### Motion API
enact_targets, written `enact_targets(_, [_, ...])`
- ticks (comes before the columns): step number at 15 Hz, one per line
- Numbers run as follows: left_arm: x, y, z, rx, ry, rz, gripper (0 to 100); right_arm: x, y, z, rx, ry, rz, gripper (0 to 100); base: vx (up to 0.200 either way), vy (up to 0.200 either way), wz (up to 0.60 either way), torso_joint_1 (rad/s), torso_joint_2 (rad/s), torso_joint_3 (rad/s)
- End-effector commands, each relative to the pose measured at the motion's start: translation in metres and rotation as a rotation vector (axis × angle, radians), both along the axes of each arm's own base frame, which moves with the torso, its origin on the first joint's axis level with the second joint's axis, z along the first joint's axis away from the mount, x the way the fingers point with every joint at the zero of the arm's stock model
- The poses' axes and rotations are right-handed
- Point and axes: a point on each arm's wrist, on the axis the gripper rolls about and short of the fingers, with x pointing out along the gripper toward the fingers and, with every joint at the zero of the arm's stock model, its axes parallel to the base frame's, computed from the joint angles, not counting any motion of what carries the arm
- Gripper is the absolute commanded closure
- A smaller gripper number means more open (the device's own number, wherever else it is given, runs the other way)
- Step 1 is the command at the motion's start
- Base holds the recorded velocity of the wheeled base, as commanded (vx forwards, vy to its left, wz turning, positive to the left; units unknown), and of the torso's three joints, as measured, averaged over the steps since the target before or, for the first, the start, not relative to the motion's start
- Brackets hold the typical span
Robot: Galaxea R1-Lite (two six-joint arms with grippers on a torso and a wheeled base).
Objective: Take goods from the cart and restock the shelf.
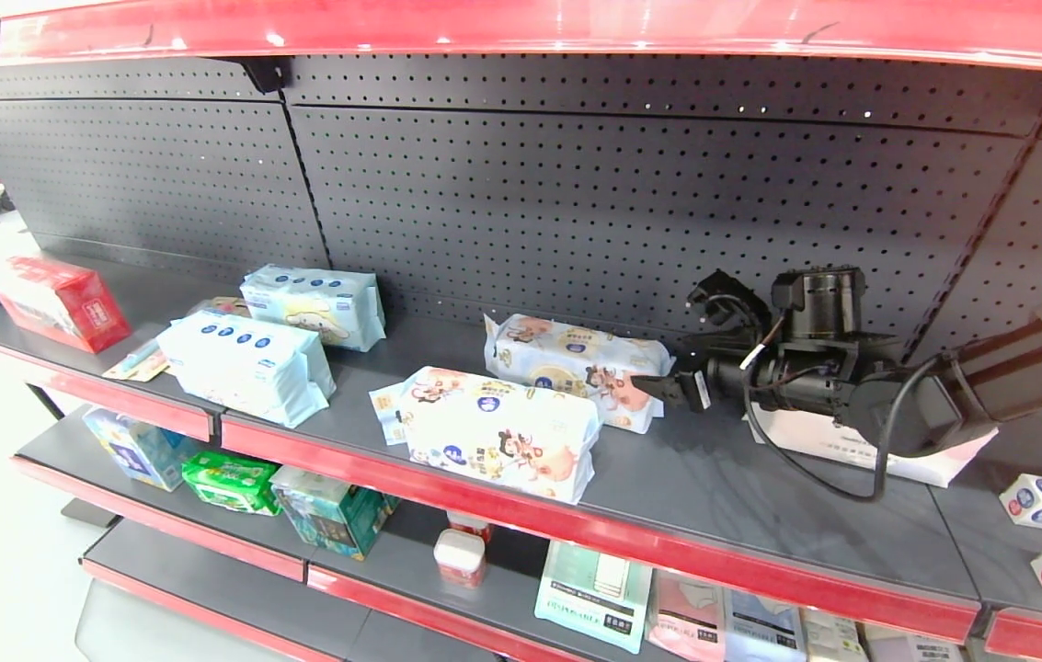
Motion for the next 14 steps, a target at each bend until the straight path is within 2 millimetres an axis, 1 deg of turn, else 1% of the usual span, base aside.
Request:
enact_targets(1, [-0.0001, 0.0, 0.0003, 0.0, -0.001, 0.001, 0, 0.0022, -0.0005, -0.0072, -0.007, 0.017, -0.008, 0, 0.0, 0.0, 0.0, 0.0, 0.0, 0.0])
enact_targets(7, [0.0, 0.0, -0.0001, 0.0, 0.0, 0.001, 0, 0.006, -0.0026, -0.013, 0.002, 0.022, -0.026, 0, 0.0, 0.0, 0.0, 0.0, 0.0, 0.0])
enact_targets(14, [0.0, 0.0, -0.0001, 0.0, 0.0, 0.001, 0, 0.008, -0.0021, -0.0125, 0.006, 0.015, -0.057, 0, 0.0, 0.0, 0.0, 0.0, 0.0, 0.0])
